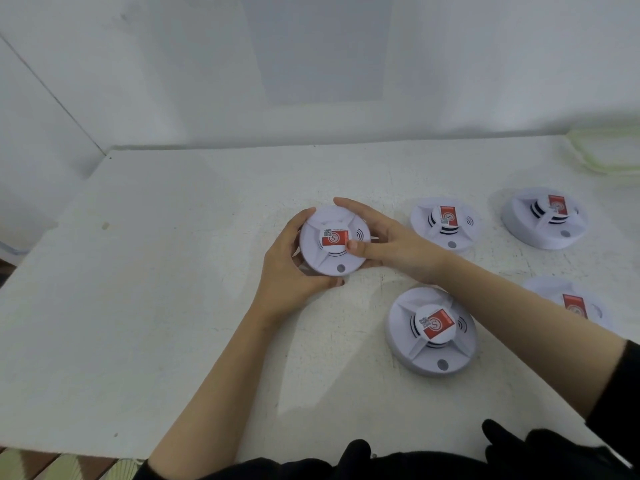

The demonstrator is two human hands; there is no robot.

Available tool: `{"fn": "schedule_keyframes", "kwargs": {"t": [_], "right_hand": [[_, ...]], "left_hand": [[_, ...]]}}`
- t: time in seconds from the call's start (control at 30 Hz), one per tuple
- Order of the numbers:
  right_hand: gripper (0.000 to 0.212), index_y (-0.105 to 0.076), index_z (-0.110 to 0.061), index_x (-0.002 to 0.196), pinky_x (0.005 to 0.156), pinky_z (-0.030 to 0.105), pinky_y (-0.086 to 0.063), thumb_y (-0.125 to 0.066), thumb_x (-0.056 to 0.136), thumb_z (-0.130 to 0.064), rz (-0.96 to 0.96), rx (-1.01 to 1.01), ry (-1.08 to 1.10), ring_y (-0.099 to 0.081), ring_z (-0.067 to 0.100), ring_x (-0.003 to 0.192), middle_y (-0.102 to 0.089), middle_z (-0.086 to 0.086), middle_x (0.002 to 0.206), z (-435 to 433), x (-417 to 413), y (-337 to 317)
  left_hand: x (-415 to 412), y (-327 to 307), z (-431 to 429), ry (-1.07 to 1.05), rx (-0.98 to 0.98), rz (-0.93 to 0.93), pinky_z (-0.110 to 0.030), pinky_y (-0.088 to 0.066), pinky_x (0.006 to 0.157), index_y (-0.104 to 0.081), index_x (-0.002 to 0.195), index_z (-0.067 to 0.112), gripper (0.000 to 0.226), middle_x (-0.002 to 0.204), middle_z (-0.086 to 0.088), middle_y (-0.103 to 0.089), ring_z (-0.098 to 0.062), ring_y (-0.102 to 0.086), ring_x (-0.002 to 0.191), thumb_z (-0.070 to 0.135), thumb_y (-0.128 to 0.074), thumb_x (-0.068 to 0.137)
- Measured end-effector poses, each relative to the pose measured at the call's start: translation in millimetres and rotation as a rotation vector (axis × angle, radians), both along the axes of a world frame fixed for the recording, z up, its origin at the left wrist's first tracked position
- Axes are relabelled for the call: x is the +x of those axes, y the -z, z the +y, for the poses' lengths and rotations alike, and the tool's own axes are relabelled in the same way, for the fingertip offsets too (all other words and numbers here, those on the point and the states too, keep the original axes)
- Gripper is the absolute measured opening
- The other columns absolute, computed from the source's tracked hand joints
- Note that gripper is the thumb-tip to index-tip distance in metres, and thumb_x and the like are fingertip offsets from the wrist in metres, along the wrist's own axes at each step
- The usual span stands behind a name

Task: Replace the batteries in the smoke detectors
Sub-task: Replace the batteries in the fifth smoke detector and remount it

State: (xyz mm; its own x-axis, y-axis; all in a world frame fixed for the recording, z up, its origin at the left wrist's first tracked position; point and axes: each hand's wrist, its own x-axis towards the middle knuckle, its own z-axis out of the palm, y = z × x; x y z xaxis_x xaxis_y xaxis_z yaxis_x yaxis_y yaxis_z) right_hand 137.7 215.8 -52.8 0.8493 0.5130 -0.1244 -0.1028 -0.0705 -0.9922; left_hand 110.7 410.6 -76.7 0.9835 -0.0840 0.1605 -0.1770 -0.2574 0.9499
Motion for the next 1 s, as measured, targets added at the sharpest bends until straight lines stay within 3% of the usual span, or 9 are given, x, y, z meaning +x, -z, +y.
{"fn": "schedule_keyframes", "kwargs": {"t": [0.27, 0.53, 0.7, 0.83, 1.0], "right_hand": [[0.063, -0.034, -0.036, 0.141, 0.093, 0.041, -0.052, -0.061, 0.088, -0.015, 0.001, 0.0, 0.002, -0.057, 0.016, 0.118, -0.055, -0.002, 0.132, 0.3, -1.2, -0.9], [0.064, -0.035, -0.037, 0.14, 0.093, 0.043, -0.052, -0.063, 0.085, -0.019, 0.008, 0.005, -0.006, -0.056, 0.017, 0.119, -0.054, -0.001, 0.133, 0.1, -0.5, 0.1], [0.062, -0.035, -0.036, 0.14, 0.092, 0.041, -0.052, -0.061, 0.088, -0.014, 0.003, 0.01, -0.003, -0.057, 0.016, 0.118, -0.055, -0.002, 0.132, 0.0, -0.4, 0.3], [0.062, -0.037, -0.038, 0.137, 0.093, 0.042, -0.052, -0.064, 0.084, -0.019, 0.012, 0.02, -0.001, -0.057, 0.016, 0.118, -0.055, -0.001, 0.132, -0.1, -0.2, 0.9], [0.058, -0.039, -0.041, 0.134, 0.091, 0.041, -0.053, -0.061, 0.088, -0.013, 0.007, 0.022, -0.004, -0.058, 0.016, 0.117, -0.056, -0.005, 0.129, -0.5, 0.1, 1.1]], "left_hand": [[0.1, 0.4, 0.3, -0.005, -0.01, 0.014, -0.039, -0.05, 0.1, -0.045, 0.137, 0.011, 0.094, 0.133, -0.002, -0.057, -0.012, -0.057, 0.12, 0.002, -0.091, 0.055], [1.8, 1.3, 0.6, 0.003, 0.005, 0.002, -0.026, -0.05, 0.097, -0.045, 0.137, 0.011, 0.095, 0.131, 0.0, -0.057, -0.009, -0.057, 0.119, 0.002, -0.091, 0.055], [2.1, 2.6, 0.7, 0.013, 0.011, -0.004, -0.034, -0.05, 0.1, -0.043, 0.138, 0.011, 0.097, 0.134, -0.002, -0.056, -0.012, -0.056, 0.121, 0.008, -0.092, 0.054], [4.0, 4.2, 0.4, 0.007, 0.036, -0.024, -0.033, -0.047, 0.102, -0.043, 0.138, 0.004, 0.096, 0.135, -0.007, -0.055, -0.01, -0.055, 0.121, 0.004, -0.091, 0.055], [2.7, 3.5, 0.7, 0.014, 0.023, -0.017, -0.029, -0.049, 0.099, -0.043, 0.137, 0.009, 0.095, 0.133, -0.001, -0.056, -0.007, -0.056, 0.12, 0.002, -0.09, 0.055]]}}
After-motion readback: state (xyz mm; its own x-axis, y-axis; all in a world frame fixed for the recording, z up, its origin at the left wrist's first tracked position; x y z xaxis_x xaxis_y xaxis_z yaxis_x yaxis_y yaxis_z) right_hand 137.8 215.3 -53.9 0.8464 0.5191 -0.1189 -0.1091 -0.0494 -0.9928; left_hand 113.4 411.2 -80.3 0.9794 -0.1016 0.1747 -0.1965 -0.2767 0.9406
